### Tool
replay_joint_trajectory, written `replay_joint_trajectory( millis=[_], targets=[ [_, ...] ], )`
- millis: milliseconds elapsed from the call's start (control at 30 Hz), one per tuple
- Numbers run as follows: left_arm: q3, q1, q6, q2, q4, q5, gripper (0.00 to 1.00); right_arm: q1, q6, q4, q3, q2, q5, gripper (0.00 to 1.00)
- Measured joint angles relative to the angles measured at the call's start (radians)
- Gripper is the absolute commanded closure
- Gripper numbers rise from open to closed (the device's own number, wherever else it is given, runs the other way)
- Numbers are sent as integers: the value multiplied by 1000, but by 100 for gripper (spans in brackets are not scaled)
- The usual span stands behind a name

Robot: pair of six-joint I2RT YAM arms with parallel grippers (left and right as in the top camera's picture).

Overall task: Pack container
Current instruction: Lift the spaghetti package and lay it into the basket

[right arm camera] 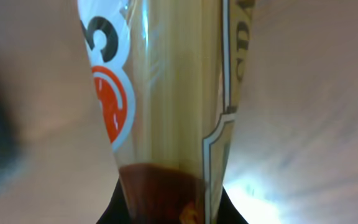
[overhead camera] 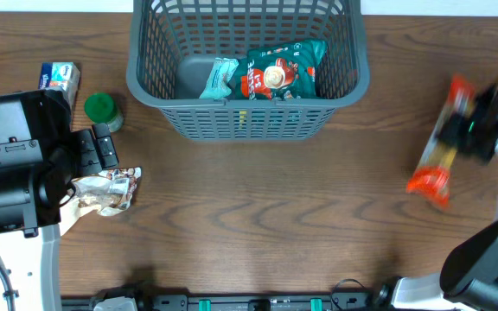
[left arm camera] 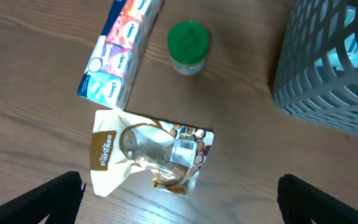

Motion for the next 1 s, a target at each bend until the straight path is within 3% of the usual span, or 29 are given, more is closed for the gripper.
replay_joint_trajectory(
  millis=[167,367,467,633,767,1000],
  targets=[
    [0,0,0,0,0,0,1,144,-124,-129,402,-1,11,99],
    [0,0,0,0,0,0,1,454,-473,-113,666,-5,-14,99],
    [0,0,0,0,-1,0,1,621,-623,-14,684,-4,5,99],
    [0,0,0,0,-2,0,2,780,-837,63,687,33,39,99],
    [0,0,0,0,-2,0,1,841,-947,129,689,132,58,99],
    [0,0,0,0,-2,0,1,856,-1003,163,688,384,-20,99]
  ],
)
